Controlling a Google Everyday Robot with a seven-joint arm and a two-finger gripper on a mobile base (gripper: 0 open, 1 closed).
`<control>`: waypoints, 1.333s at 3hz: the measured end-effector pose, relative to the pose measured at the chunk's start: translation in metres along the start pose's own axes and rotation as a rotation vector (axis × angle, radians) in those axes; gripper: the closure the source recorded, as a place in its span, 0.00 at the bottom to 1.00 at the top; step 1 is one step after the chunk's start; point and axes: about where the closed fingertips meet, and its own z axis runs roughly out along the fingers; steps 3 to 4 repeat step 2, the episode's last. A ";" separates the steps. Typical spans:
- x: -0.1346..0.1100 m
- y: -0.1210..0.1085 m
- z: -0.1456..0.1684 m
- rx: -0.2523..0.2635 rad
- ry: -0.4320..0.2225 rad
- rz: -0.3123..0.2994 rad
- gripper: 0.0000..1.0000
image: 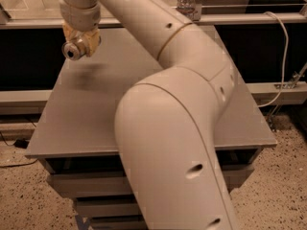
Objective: Pick redbull can
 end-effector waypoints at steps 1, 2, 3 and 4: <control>0.003 0.022 -0.070 0.223 -0.135 0.221 1.00; 0.002 0.019 -0.063 0.216 -0.132 0.206 1.00; 0.002 0.019 -0.063 0.216 -0.132 0.206 1.00; 0.002 0.019 -0.063 0.216 -0.132 0.206 1.00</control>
Offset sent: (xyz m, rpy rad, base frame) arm -0.0140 -0.0276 0.0501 0.2311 0.0640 -0.1105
